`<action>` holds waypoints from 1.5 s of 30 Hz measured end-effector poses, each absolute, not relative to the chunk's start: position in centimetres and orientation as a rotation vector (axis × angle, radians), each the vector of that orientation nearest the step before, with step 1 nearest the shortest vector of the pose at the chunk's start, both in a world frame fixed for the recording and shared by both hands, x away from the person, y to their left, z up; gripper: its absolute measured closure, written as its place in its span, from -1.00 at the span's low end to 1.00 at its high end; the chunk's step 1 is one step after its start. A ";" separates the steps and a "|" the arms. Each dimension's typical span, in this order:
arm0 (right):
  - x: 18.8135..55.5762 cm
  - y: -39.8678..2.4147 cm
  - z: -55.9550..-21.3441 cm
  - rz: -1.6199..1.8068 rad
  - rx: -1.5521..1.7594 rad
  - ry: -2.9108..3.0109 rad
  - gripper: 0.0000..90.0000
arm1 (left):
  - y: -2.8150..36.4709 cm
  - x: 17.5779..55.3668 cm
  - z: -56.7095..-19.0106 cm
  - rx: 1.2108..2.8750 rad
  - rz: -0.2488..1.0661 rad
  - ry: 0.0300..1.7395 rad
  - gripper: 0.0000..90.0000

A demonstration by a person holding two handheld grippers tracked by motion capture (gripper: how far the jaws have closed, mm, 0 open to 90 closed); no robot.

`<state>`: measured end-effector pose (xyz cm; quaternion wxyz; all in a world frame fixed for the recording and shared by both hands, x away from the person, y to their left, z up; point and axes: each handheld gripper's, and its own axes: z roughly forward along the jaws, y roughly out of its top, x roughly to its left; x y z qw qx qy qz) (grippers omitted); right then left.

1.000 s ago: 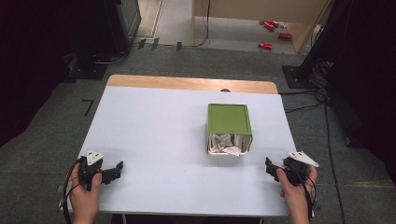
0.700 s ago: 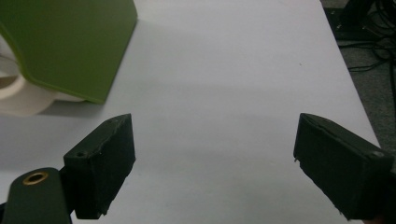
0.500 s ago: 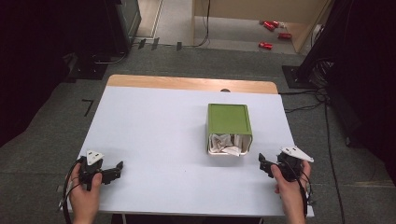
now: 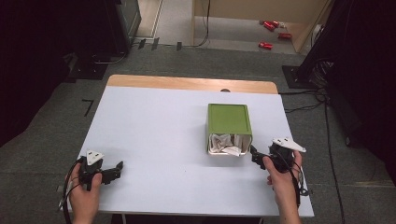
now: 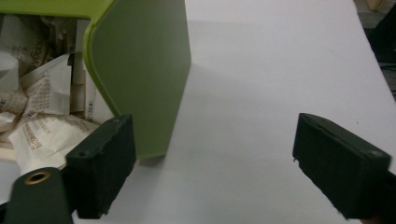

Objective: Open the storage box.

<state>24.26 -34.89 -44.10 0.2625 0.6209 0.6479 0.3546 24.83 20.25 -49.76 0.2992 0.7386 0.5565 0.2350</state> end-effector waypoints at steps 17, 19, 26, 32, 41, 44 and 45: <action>24.3 -34.8 -42.7 0.989 1.690 1.702 -0.63 | 20.2 24.8 -49.8 1.962 0.622 1.478 -0.76; 24.2 -34.8 -42.5 0.995 1.688 1.694 -0.63 | 20.2 24.8 -49.8 1.961 0.624 1.478 -0.76; 23.6 -34.5 -41.6 1.036 1.658 1.705 -0.65 | 20.2 24.8 -49.8 1.964 0.624 1.477 -0.76; 23.7 -33.7 -41.4 1.057 1.639 1.726 -0.65 | 20.2 24.8 -49.8 1.963 0.624 1.477 -0.76; 24.7 -32.5 -41.8 1.056 1.639 1.721 -0.43 | 20.3 24.8 -49.8 1.962 0.623 1.477 -0.76; 25.2 -31.9 -42.3 1.030 1.651 1.689 -0.18 | 20.3 24.8 -49.8 1.963 0.624 1.477 -0.76; 25.2 -31.9 -42.3 1.030 1.651 1.689 -0.18 | 20.3 24.8 -49.8 1.963 0.624 1.477 -0.76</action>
